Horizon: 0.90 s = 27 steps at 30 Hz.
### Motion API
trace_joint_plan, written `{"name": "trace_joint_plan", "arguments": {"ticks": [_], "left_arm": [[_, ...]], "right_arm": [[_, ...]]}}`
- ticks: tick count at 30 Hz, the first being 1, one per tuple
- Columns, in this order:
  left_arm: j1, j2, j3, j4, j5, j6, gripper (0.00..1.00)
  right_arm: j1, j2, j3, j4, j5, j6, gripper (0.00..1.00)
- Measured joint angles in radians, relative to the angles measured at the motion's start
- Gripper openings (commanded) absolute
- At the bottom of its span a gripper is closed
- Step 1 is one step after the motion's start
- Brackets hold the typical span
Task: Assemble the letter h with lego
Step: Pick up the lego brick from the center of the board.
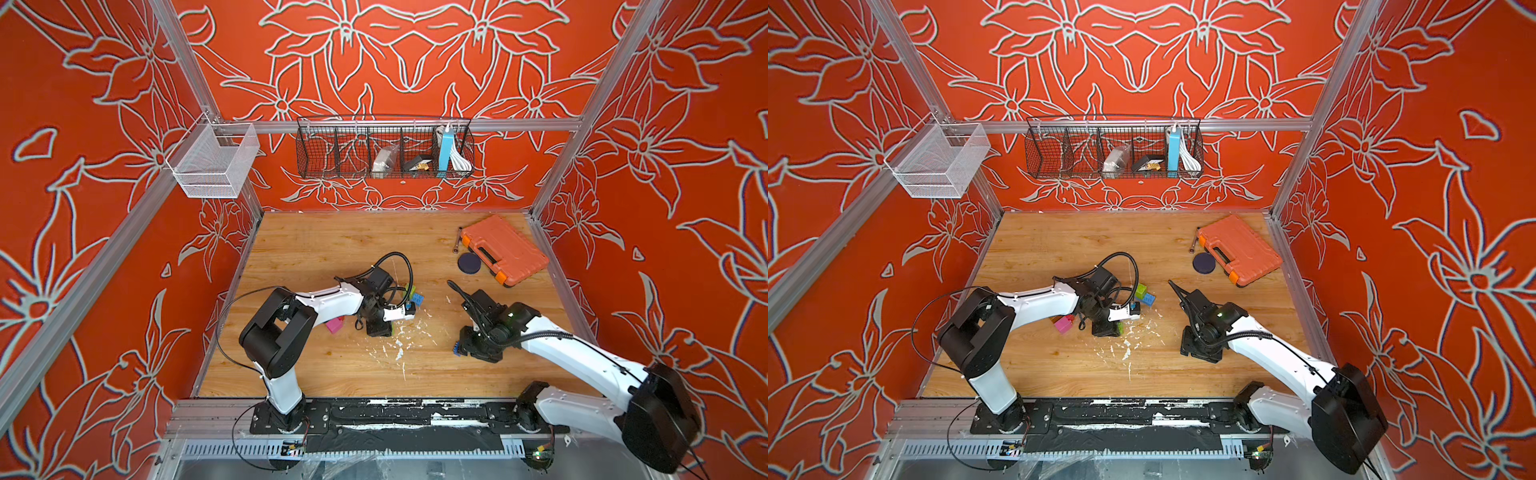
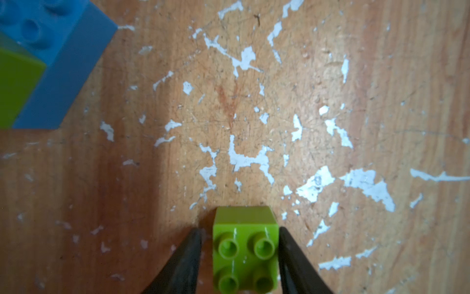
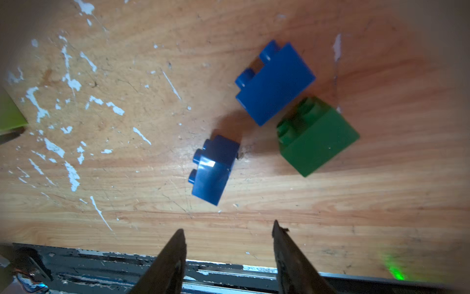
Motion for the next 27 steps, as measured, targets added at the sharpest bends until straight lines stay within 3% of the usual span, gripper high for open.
{"name": "trace_joint_plan", "arguments": {"ticks": [6, 13, 19, 27], "left_arm": [[0.006, -0.088, -0.02, -0.022, 0.056, -0.019, 0.75], [0.061, -0.264, -0.021, -0.078, 0.244, -0.021, 0.78], [0.071, -0.29, -0.023, -0.099, 0.371, -0.026, 0.78], [0.078, -0.298, -0.037, -0.089, 0.504, -0.028, 0.78]], "right_arm": [[0.0, 0.098, 0.0, 0.097, -0.007, 0.031, 0.38], [0.0, 0.174, 0.002, 0.144, -0.002, 0.019, 0.25], [0.0, 0.182, 0.006, 0.176, -0.032, -0.012, 0.14], [0.002, 0.117, 0.006, 0.348, -0.281, -0.011, 0.14]]}}
